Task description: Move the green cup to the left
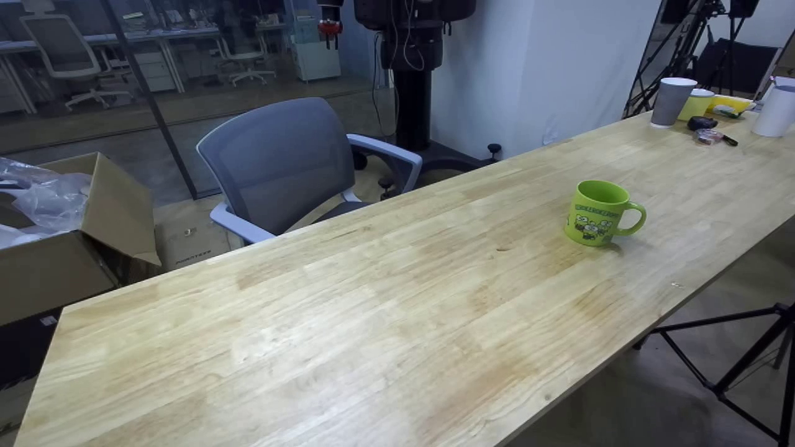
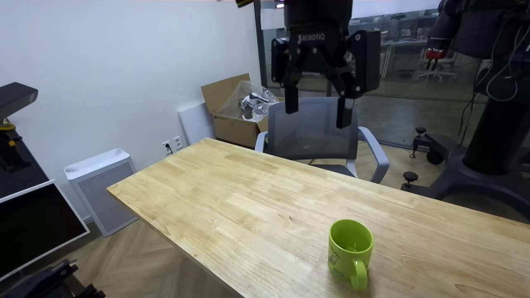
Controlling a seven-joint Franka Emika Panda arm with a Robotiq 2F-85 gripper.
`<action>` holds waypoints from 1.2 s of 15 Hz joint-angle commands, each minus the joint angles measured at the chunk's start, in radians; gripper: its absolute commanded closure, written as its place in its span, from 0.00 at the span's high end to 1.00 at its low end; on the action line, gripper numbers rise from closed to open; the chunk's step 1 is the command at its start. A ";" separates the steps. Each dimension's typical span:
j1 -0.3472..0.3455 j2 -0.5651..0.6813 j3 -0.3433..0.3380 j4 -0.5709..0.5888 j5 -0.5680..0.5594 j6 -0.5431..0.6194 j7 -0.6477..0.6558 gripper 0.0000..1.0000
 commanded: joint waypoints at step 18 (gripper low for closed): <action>0.017 0.178 0.027 0.023 -0.036 0.092 0.001 1.00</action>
